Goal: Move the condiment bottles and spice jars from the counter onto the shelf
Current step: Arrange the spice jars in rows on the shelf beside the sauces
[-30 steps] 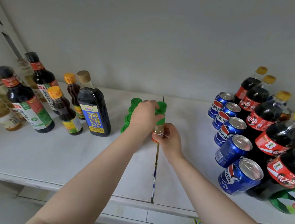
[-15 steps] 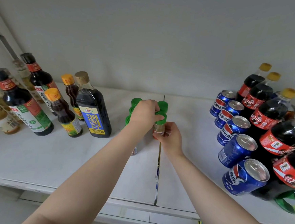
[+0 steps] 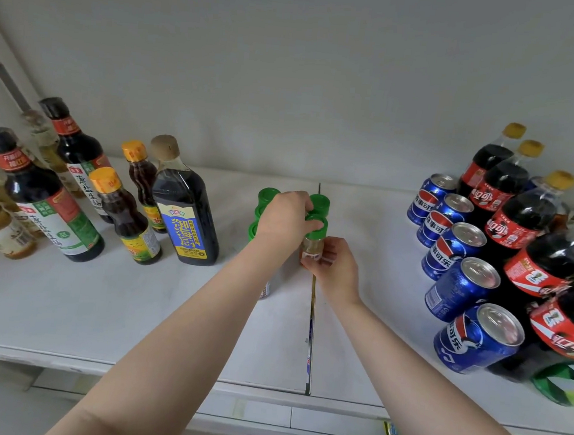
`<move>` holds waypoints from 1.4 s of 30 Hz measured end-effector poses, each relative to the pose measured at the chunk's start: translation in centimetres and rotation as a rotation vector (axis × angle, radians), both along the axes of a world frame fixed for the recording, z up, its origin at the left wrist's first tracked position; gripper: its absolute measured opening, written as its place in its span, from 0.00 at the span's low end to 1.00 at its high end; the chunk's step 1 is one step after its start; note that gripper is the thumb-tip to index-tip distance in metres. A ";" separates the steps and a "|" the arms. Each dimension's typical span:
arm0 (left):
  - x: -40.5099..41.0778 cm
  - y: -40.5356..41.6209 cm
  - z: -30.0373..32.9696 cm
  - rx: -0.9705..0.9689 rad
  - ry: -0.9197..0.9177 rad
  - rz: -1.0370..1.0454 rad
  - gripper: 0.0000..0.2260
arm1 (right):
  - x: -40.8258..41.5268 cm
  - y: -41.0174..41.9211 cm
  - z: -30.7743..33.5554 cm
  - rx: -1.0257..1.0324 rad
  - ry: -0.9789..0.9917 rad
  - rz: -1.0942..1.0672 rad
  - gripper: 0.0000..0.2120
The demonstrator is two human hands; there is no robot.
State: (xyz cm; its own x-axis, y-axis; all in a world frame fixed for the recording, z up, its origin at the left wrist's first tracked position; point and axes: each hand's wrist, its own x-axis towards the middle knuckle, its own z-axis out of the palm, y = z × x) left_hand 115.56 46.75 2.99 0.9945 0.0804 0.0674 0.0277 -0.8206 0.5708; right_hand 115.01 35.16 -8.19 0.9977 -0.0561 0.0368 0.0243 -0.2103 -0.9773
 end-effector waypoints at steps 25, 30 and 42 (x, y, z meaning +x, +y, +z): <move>-25.8 -4.5 -4.2 0.054 -0.248 0.111 0.21 | -19.5 -8.0 2.8 -0.226 -0.100 0.224 0.19; -35.3 -3.2 -7.0 0.128 -0.160 0.212 0.21 | -25.8 -7.4 1.1 -0.384 -0.162 0.420 0.20; -57.2 7.2 -16.1 0.181 0.199 0.541 0.23 | -39.7 3.8 -4.4 -0.747 -0.174 0.918 0.23</move>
State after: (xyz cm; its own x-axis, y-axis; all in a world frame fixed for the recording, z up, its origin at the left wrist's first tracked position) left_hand 58.33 53.98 -13.12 0.8104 0.5832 -0.0559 0.5604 -0.7439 0.3641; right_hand 75.30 38.96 -12.57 0.6322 0.7678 -0.1042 0.5822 -0.5595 -0.5898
